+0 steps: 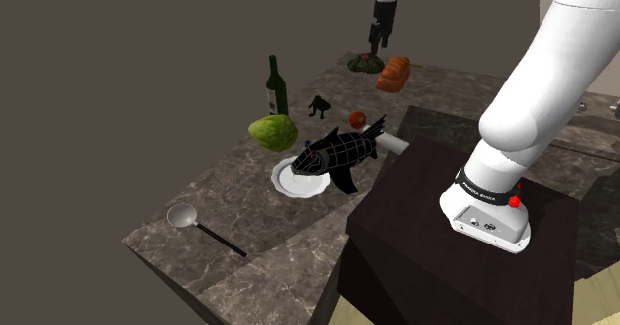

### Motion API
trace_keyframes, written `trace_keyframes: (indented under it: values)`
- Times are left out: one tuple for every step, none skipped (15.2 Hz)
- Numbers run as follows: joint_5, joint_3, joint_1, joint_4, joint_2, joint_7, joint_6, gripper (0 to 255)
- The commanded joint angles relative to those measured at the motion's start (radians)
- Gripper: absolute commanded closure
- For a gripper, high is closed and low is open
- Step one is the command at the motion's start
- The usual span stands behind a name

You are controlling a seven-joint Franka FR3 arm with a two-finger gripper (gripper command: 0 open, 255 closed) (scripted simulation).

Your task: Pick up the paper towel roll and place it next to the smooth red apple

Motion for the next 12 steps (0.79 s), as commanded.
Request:
trace_keyframes:
  values:
    - [-0.022, 0.012, 0.015, -0.036, 0.022, 0.063, 0.066, 0]
    - [-0.034, 0.018, 0.023, -0.051, 0.036, 0.097, 0.097, 0]
    - [-0.046, 0.024, 0.031, -0.064, 0.052, 0.13, 0.127, 0]
    - [-0.058, 0.03, 0.04, -0.074, 0.07, 0.165, 0.157, 0]
    - [-0.071, 0.034, 0.049, -0.082, 0.089, 0.199, 0.185, 0]
    - [-0.084, 0.038, 0.058, -0.089, 0.11, 0.234, 0.212, 0]
    - [-0.091, 0.039, 0.063, -0.091, 0.123, 0.254, 0.227, 0]
    - [-0.09, 0.039, 0.063, -0.096, 0.13, 0.254, 0.24, 0]
    - [-0.089, 0.038, 0.062, -0.101, 0.138, 0.253, 0.252, 0]
    - [-0.088, 0.038, 0.061, -0.106, 0.146, 0.252, 0.264, 0]
    - [-0.087, 0.038, 0.06, -0.11, 0.154, 0.251, 0.277, 0]
    - [-0.086, 0.038, 0.059, -0.115, 0.162, 0.25, 0.289, 0]
